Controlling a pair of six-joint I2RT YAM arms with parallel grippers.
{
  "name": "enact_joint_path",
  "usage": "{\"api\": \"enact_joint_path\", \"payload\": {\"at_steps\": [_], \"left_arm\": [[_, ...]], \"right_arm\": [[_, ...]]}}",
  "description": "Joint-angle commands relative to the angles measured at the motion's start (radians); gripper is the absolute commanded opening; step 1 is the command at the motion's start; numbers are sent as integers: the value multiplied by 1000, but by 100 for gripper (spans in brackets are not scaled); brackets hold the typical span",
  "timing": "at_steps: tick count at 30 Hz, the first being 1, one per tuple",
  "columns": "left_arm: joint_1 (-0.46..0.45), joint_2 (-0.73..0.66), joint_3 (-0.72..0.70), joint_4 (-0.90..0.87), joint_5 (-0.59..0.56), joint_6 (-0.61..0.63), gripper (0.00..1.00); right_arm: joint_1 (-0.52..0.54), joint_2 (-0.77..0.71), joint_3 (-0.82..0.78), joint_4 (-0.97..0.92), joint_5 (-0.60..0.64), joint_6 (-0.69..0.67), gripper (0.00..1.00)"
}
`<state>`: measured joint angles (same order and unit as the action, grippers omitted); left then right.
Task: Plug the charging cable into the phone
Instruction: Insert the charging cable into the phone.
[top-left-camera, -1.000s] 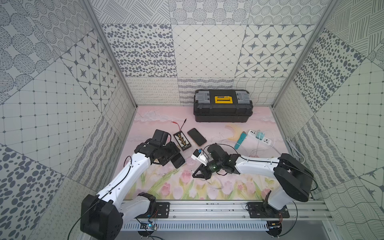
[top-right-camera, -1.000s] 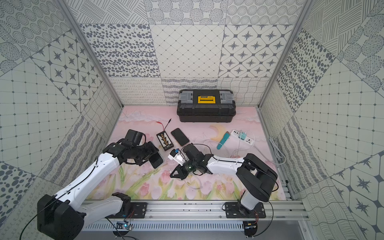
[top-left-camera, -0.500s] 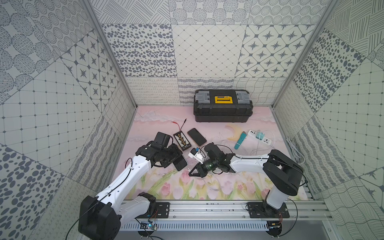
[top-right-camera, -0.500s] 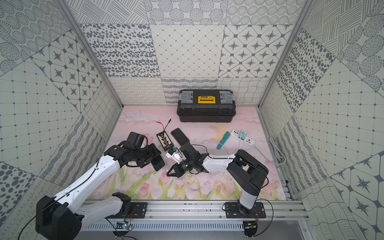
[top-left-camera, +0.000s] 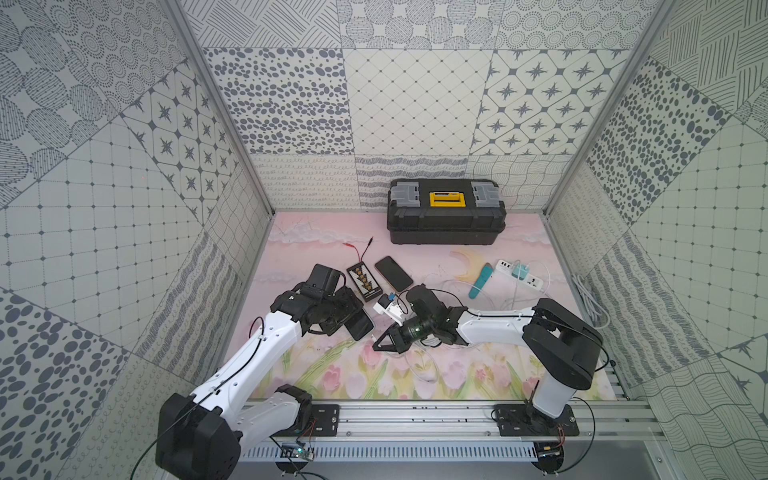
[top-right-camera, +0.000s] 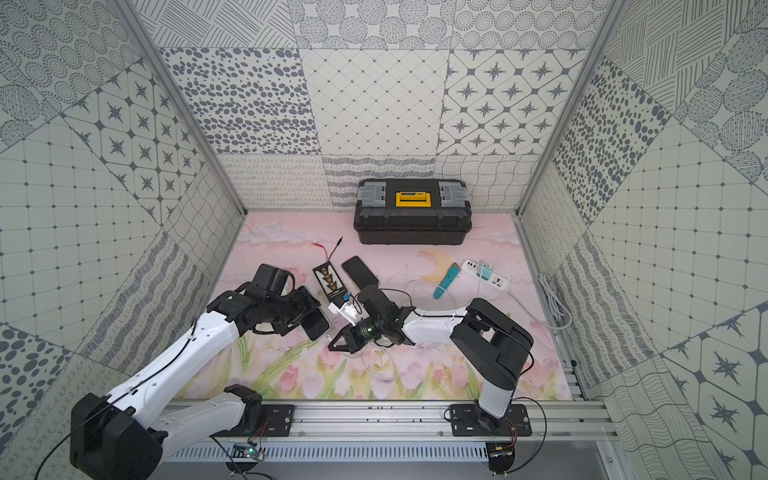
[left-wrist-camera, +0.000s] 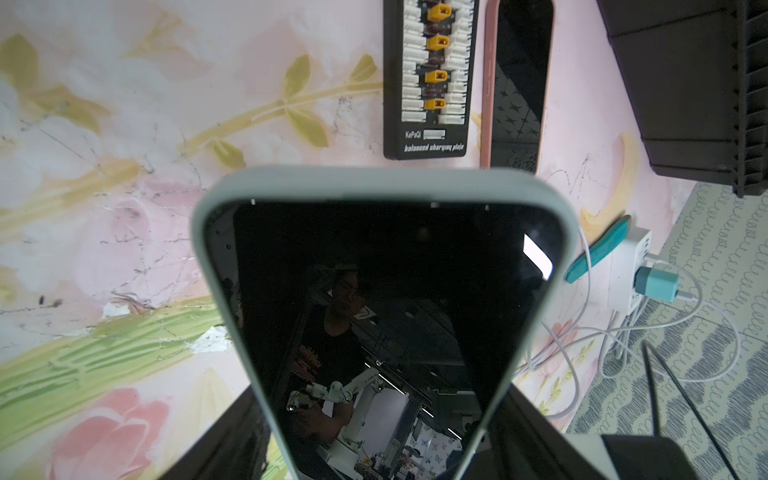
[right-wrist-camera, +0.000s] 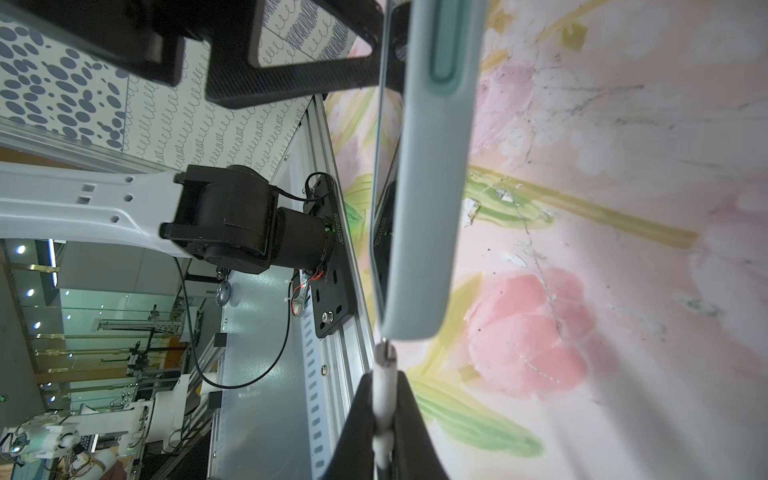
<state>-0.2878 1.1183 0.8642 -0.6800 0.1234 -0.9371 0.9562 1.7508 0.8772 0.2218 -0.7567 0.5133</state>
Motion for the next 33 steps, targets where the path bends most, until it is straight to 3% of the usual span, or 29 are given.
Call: {"api": "enact_joint_path", "payload": {"at_steps": [1, 17, 33], "left_arm": [[-5, 0, 2, 60, -11, -36, 9], [-6, 11, 5, 56, -5, -34, 10], [-7, 3, -9, 54, 9, -30, 10]], "right_arm": [[9, 23, 23, 46, -12, 10, 0], [14, 54, 44, 102, -15, 55, 0], [13, 84, 69, 59, 2, 7, 0]]}}
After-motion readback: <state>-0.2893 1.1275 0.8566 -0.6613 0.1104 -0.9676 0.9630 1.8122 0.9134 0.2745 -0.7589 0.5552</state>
